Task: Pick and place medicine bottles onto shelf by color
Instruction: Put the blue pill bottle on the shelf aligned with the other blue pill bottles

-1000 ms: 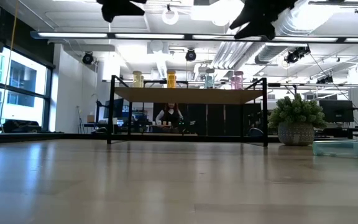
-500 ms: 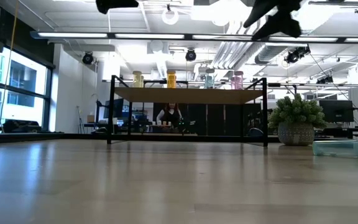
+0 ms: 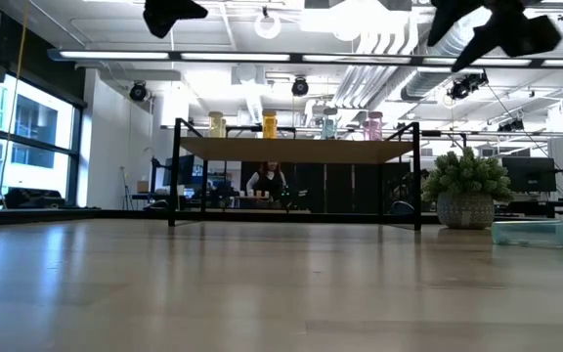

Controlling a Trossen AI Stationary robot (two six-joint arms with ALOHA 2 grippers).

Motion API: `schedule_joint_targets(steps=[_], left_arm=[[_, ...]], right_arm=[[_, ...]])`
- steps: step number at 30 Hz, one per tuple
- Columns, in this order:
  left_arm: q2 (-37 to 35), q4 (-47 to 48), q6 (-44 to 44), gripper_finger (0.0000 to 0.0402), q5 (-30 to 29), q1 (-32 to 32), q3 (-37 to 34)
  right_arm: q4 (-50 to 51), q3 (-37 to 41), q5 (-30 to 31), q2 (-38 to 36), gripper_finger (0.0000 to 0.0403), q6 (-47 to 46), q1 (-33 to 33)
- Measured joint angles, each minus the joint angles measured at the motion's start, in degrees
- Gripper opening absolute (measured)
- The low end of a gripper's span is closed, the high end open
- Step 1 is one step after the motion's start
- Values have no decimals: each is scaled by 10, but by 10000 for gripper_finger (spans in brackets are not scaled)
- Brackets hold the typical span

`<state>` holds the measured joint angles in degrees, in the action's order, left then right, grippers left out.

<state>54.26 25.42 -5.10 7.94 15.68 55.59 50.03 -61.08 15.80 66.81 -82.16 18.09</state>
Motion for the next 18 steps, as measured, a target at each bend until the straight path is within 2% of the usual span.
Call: schedule_joint_targets(steps=[8, 13, 18], left_arm=[[0, 80, -14, 214, 4, -44, 0], [0, 106, -33, 214, 4, -84, 0], [0, 122, -33, 213, 4, -121, 0]], right_arm=[[1, 0, -2, 53, 183, -93, 59], [13, 0, -2, 86, 183, -91, 79], [48, 1, -2, 101, 183, -89, 71]])
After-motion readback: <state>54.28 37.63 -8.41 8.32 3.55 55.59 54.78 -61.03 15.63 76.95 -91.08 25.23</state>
